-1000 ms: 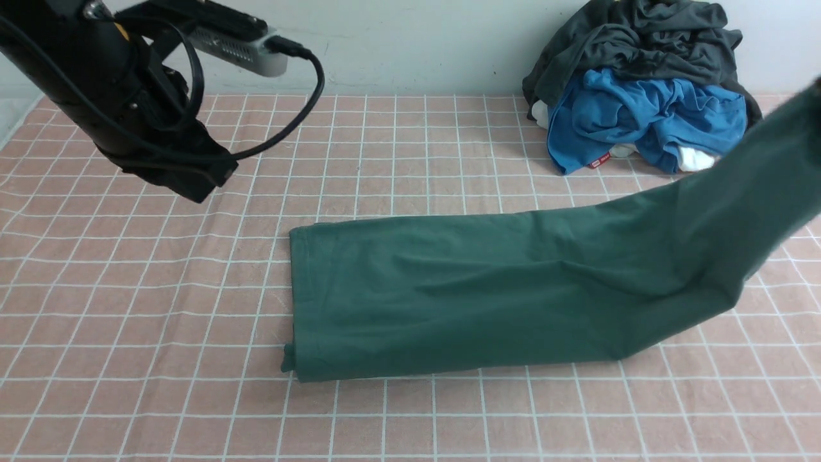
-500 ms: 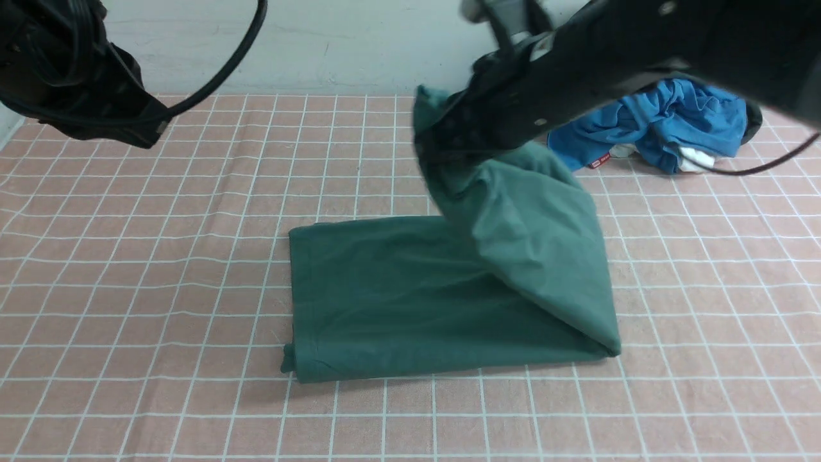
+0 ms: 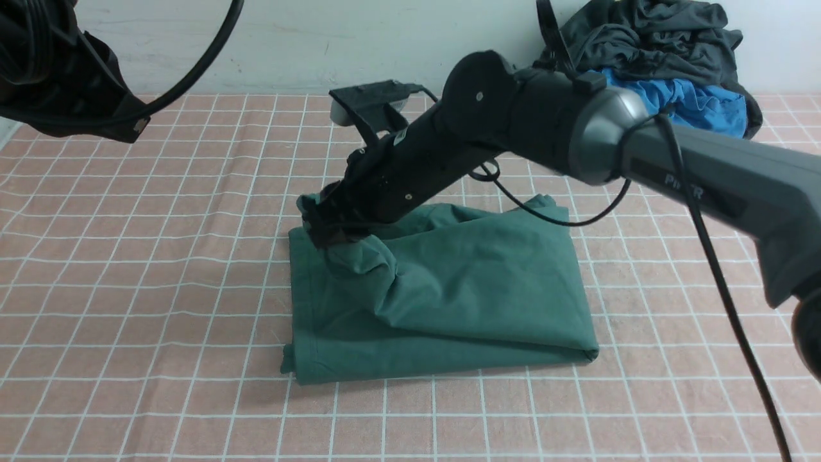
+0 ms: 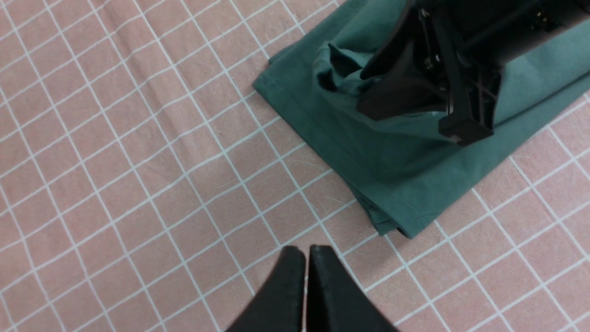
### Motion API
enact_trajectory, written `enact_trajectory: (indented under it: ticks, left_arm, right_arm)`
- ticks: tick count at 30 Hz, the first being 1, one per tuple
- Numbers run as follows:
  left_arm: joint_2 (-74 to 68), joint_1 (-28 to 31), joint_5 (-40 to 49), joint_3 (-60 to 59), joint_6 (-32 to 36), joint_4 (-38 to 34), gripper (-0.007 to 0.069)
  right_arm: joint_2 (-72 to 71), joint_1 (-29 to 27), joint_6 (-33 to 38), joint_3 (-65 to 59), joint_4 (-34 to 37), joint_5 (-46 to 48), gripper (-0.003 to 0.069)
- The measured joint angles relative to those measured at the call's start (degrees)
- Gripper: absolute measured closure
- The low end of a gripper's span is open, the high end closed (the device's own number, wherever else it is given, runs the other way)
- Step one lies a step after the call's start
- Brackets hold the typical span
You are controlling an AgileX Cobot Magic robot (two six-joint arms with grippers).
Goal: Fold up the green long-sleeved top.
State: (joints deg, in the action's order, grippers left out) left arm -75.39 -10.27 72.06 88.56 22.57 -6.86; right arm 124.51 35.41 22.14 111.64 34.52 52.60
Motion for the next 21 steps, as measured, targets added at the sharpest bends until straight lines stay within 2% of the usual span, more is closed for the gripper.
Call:
enact_trajectory:
  ticks: [4,8,10,15,21]
  left_arm:
    - [0.71,0.00,-0.05,-0.88,0.00,0.00,0.0627]
    - [4.88,0.00,-1.10,-6.14,-0.30,0.00,0.0627]
    - [7.44,0.00,-2.17,-9.23,-0.73,0.00,0.0627]
    - [21.78,0.00,-7.75,-26.06,-2.92,2.08,0.0627]
    - [40.15,0.00,-14.22,-45.63,-9.10,4.96,0.0627]
  right_arm:
    - [-0.52,-1.27,0.17,4.59,-0.05,5.57,0.0260]
    - [-1.03,-3.06,-0.04,8.10,-4.45,13.23,0.0220]
    - [-1.17,-3.87,-0.82,8.38,-7.66,16.21,0.0219]
    - [-2.01,-5.71,-5.02,7.42,-18.17,18.54,0.0258]
    - [-10.25,-5.85,-5.79,2.03,-20.02,18.83,0.0363]
